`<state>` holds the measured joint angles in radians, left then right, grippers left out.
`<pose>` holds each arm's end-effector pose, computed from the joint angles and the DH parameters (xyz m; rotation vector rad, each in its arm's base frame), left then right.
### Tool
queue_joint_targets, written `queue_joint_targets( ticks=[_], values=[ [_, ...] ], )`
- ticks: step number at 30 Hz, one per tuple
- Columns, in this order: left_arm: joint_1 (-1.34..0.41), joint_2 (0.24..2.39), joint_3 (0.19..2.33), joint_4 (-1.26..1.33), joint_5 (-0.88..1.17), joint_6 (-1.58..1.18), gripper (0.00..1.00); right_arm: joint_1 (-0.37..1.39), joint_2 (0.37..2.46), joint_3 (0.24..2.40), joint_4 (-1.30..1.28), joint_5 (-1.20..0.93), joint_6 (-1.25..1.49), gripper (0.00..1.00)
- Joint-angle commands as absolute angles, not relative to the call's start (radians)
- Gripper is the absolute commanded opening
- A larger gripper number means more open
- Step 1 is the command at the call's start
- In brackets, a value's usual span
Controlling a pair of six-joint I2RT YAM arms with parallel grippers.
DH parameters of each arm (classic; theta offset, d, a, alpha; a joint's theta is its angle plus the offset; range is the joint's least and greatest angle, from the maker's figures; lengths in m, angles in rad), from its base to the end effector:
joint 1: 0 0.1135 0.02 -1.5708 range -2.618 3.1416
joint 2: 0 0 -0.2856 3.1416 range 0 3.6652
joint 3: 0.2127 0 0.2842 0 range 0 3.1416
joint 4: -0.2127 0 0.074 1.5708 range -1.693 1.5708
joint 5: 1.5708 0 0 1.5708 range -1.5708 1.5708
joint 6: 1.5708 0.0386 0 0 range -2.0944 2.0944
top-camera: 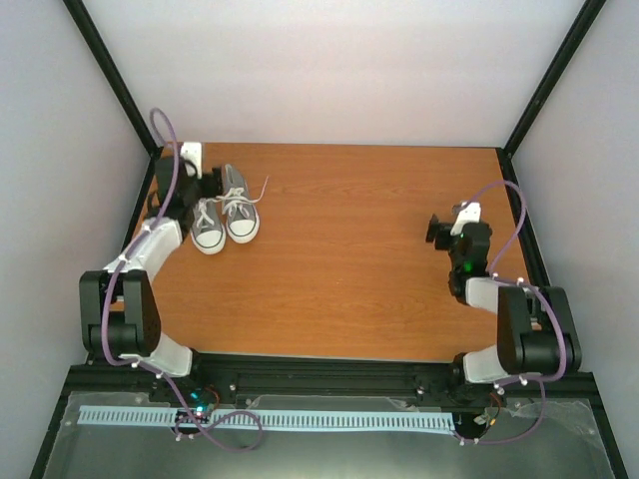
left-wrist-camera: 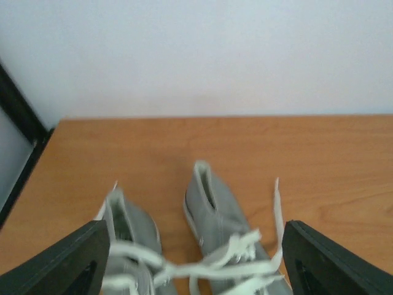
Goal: Tie the shoes
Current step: Pick up the shoe from the center of the board.
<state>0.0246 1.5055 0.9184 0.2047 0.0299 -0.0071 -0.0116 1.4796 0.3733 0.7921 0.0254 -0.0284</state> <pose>0.3702 0.0080 0.2525 -0.0112 1.9530 -0.0177 0.2791 -0.0042 0.1416 0.0016 1.8852 -0.0513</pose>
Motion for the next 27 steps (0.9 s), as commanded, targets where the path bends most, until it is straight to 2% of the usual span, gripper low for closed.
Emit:
queue_joint_targets(
  ticks=[1, 3, 10, 14, 20, 22, 23, 25, 26, 27],
  values=[
    [0.016, 1.572, 1.181, -0.291, 0.158, 0.019, 0.75, -0.019, 1.314, 0.562, 0.480, 0.099, 0.078, 1.00],
    [-0.009, 1.631, 1.317, -0.415, 0.142, 0.011, 0.70, -0.018, 1.267, 0.629, 0.392, 0.031, 0.134, 1.00],
    [-0.042, 1.995, 1.730, -0.624, -0.030, -0.157, 0.71, -0.012, 1.305, 0.901, 0.043, -0.132, 0.244, 0.94],
    [-0.048, 2.195, 1.936, -0.698, -0.047, -0.211, 0.77, 0.008, 1.330, 0.939, -0.033, -0.141, 0.221, 0.94],
    [-0.074, 2.386, 2.133, -0.745, -0.043, -0.244, 0.77, 0.021, 1.347, 0.942, -0.092, -0.146, 0.194, 0.94],
    [-0.074, 2.415, 2.150, -0.741, -0.069, -0.266, 0.66, 0.021, 1.344, 0.937, -0.107, -0.158, 0.189, 0.93],
    [-0.074, 2.424, 2.153, -0.734, -0.080, -0.274, 0.55, 0.021, 1.338, 0.932, -0.112, -0.162, 0.189, 0.93],
    [-0.074, 2.431, 2.155, -0.727, -0.081, -0.286, 0.18, 0.021, 1.317, 0.918, -0.120, -0.162, 0.190, 0.93],
    [-0.076, 2.426, 2.153, -0.728, -0.064, -0.291, 0.10, 0.021, 1.303, 0.912, -0.124, -0.161, 0.190, 0.93],
    [-0.079, 2.412, 2.147, -0.729, -0.017, -0.294, 0.06, 0.022, 1.288, 0.905, -0.127, -0.160, 0.190, 0.93]
  ],
)
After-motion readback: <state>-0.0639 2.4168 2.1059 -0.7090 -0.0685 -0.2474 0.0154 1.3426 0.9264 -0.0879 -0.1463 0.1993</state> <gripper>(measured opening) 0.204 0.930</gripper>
